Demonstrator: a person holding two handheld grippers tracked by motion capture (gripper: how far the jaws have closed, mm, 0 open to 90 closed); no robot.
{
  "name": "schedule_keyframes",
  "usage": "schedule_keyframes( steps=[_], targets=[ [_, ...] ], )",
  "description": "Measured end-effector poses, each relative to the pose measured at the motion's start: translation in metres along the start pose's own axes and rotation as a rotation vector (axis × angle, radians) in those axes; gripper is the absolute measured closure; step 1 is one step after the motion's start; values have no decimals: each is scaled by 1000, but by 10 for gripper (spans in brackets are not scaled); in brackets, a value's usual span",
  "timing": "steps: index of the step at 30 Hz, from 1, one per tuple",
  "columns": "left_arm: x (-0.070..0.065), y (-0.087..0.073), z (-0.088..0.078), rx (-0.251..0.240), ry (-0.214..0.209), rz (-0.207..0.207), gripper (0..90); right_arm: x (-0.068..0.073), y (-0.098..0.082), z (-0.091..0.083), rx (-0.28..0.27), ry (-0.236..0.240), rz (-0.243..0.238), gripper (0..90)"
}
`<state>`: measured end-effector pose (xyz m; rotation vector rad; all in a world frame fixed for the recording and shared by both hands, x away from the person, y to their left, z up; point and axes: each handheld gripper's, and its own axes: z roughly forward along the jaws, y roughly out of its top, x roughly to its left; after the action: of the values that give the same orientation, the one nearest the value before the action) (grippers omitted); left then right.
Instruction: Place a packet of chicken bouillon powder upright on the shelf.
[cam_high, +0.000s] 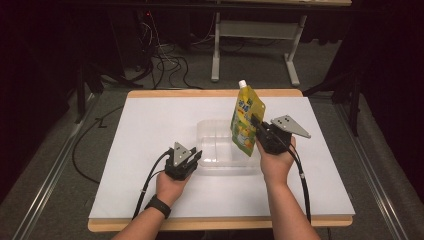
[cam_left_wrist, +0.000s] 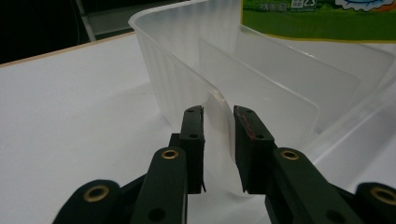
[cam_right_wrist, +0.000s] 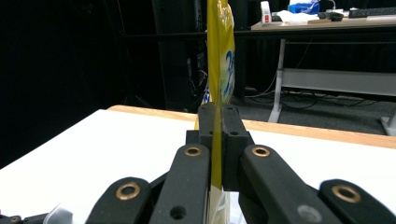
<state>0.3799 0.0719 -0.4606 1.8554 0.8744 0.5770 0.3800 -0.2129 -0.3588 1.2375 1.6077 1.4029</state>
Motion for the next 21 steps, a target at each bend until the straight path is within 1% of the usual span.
schedule_keyframes(
  steps=[4,7,12,21],
  targets=[
    [-6,1,-4,14,6,-8,749,0,-2,2,-3,-1,8,900],
    [-11,2,-7,9,10,-1,748,2,-4,2,-3,2,8,900],
    [-9,1,-7,12,27,3,753,0,-9,3,-8,1,8,900],
    [-8,1,-7,12,30,0,761,0,-20,5,-21,1,13,900]
  ],
)
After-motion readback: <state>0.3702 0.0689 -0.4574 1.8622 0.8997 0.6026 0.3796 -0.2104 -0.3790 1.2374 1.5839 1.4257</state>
